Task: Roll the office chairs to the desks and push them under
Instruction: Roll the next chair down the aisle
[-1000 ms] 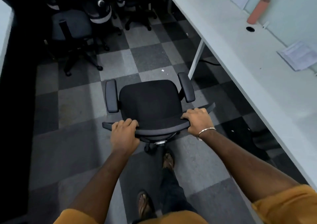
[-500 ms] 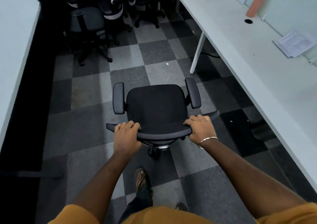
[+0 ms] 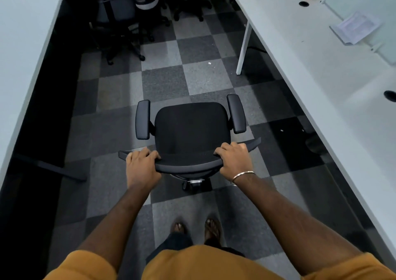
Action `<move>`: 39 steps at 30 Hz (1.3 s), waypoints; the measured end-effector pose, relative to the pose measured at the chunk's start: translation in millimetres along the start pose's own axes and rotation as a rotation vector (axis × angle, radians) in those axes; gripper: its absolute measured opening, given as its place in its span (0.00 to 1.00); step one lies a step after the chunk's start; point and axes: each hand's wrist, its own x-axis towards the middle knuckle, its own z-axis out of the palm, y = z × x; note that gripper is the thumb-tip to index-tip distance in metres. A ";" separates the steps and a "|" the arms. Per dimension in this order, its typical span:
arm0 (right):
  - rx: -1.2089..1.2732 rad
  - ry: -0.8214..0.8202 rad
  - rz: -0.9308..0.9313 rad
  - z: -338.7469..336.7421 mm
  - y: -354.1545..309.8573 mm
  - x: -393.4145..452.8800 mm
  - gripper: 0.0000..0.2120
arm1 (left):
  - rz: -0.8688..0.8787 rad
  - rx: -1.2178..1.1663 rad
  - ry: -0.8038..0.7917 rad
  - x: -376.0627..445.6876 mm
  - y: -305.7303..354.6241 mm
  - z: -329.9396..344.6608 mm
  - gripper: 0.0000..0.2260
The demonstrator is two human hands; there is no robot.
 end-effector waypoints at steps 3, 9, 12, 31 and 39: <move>-0.007 -0.006 0.019 3.0 -5.9 -39.3 0.21 | 0.007 -0.013 -0.003 -42.4 3.8 0.8 0.17; -0.003 0.007 0.070 15.8 -27.8 -128.4 0.20 | 0.045 -0.012 -0.018 -128.8 -2.3 6.2 0.18; -0.012 0.033 0.085 23.4 -32.8 -170.3 0.21 | 0.084 -0.032 0.000 -168.8 -4.8 8.7 0.18; 0.026 0.001 0.001 33.1 -23.3 -429.9 0.23 | 0.091 -0.018 -0.016 -437.6 41.5 24.9 0.15; 0.089 0.033 -0.102 41.8 -9.8 -555.3 0.22 | -0.004 0.020 -0.032 -567.0 78.6 31.6 0.18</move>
